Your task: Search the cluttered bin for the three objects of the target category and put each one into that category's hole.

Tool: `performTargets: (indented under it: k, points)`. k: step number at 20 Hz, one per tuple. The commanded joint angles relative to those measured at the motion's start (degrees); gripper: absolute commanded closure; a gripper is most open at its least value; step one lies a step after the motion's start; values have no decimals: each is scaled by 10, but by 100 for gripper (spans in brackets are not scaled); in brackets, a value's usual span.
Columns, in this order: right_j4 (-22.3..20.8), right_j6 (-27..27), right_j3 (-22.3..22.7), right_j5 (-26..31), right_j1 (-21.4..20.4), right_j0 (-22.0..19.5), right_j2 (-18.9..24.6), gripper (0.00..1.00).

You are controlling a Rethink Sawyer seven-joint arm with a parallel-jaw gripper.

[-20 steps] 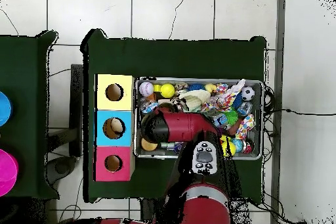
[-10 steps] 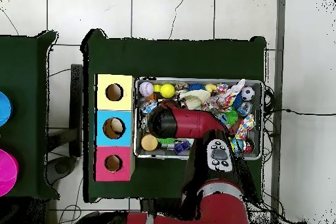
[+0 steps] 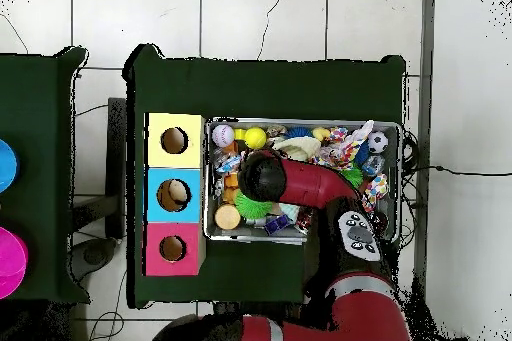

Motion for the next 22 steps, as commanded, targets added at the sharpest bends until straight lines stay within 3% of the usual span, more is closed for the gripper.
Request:
performTargets:
  k: [1, 22]
  points:
    - [19, 62, 63, 109, 61, -14, 55, 0]
    - [56, 68, 79, 166, 47, -9, 57, 0]
